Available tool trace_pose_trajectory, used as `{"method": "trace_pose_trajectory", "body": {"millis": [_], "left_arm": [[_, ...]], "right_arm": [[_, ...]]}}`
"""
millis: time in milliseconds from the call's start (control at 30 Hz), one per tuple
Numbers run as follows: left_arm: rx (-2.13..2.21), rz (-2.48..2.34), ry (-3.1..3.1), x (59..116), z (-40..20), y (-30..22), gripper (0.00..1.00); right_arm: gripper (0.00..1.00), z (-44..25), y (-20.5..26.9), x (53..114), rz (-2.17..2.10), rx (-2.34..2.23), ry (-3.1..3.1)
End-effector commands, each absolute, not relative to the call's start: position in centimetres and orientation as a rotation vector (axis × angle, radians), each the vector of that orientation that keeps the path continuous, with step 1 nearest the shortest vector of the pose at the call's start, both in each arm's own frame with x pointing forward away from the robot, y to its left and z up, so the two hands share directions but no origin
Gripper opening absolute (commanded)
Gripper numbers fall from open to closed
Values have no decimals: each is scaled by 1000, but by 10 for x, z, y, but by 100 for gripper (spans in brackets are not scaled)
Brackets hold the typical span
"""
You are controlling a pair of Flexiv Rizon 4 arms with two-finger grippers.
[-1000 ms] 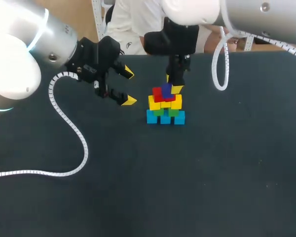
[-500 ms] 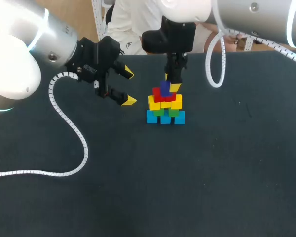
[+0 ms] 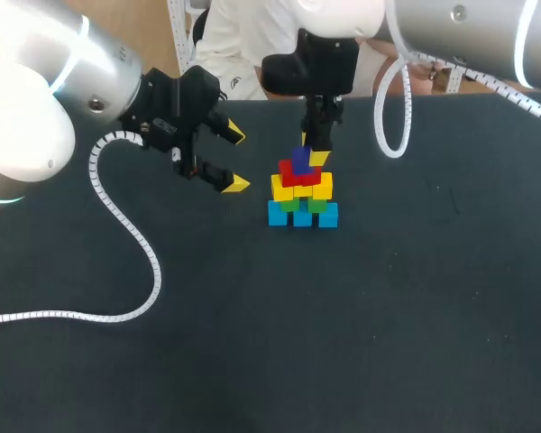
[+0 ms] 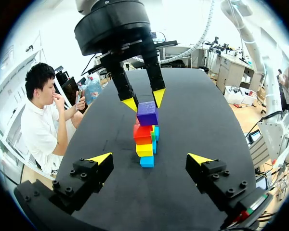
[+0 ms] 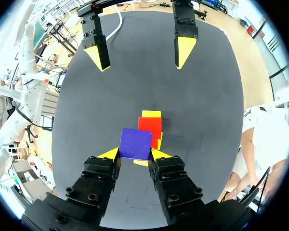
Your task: Place the blue cubes, place green cubes on the blue cubes, place the yellow cubes on the green cubes, then place the red cubes on the yellow cubes, and place purple cube on the red cubes.
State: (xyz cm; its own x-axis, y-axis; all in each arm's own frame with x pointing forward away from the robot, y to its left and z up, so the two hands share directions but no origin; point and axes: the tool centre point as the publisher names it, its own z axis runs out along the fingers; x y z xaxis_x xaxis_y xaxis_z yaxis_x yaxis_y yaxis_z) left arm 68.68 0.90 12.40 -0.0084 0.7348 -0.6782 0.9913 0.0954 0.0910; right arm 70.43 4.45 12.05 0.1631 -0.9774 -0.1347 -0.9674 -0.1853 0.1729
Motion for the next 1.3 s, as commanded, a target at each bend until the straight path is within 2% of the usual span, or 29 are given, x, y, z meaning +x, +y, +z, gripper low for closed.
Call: {"method": "trace_pose_trajectory", "body": {"millis": [33,1300], "left_arm": [[1694,-573,1793,688,123,10,100],[1694,-573,1793,688,123,10,100]], "right_arm": [[0,121,43,706,-340,2359,-1976],[0,116,46,713,-356,2357,-1968]]}}
